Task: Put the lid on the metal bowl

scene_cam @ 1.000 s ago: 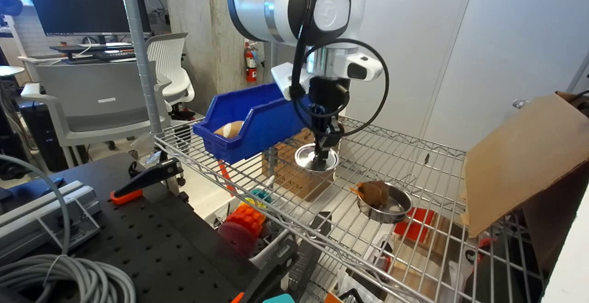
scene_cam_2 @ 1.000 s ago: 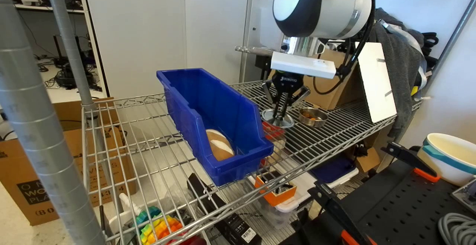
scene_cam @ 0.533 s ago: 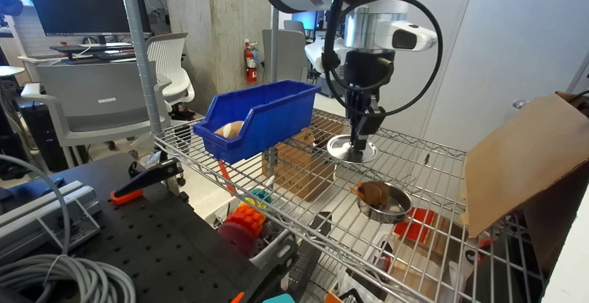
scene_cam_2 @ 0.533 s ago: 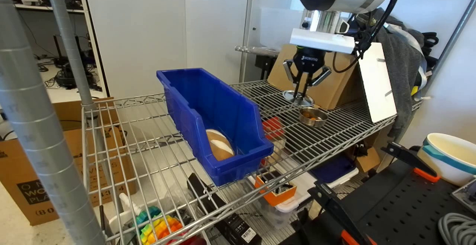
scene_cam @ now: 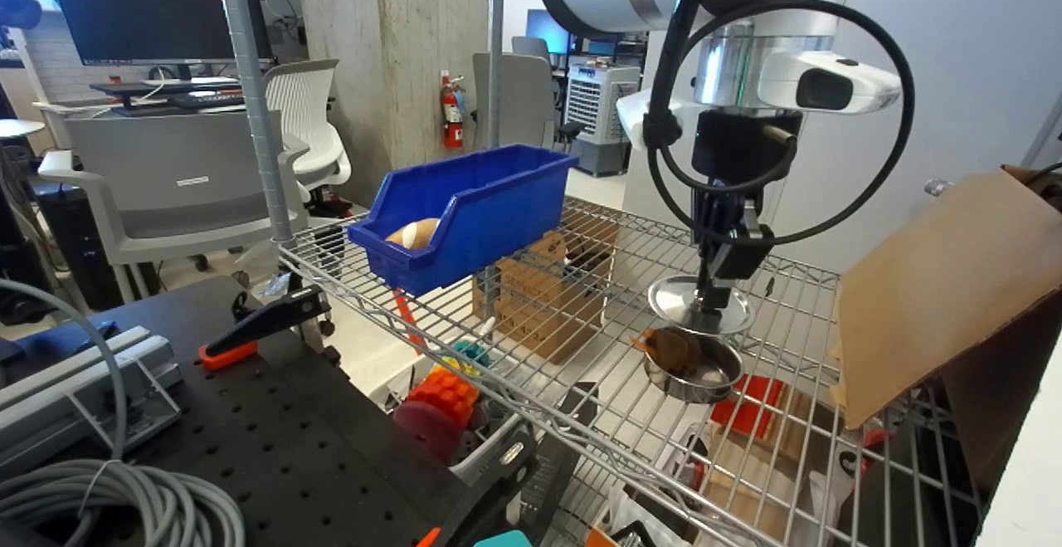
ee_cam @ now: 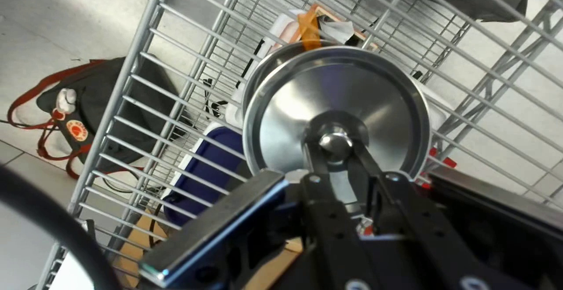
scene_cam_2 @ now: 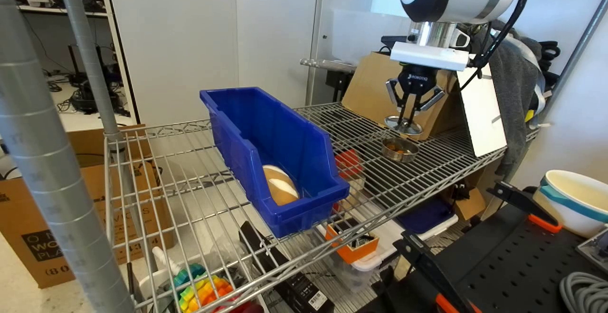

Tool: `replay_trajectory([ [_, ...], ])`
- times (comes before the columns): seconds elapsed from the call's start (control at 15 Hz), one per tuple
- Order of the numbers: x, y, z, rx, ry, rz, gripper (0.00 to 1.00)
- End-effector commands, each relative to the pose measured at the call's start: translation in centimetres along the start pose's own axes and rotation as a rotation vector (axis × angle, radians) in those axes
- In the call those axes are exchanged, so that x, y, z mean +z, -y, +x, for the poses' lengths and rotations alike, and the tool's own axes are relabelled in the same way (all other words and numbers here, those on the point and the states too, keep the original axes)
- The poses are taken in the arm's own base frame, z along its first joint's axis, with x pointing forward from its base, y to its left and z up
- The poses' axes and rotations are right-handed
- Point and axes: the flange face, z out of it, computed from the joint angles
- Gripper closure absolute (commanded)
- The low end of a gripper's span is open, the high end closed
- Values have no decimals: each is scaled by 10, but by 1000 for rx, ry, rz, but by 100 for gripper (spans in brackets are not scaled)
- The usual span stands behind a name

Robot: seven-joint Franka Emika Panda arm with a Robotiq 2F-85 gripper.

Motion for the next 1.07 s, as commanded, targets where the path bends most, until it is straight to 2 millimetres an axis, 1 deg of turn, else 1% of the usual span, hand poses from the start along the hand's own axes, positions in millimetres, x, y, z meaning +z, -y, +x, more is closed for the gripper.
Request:
replay_trajectory([
  [0.0,18,-4,16,51,15,-21,95],
  [0.27,46,-6,16,55,45,-38,95],
  [0.47,60,-1,12,41,60,-44,95],
  [0.53,61,2,11,35,60,-39,95],
  [0.73,54,11,10,25,58,-20,95],
  [1.0,55,18,6,16,57,-20,95],
])
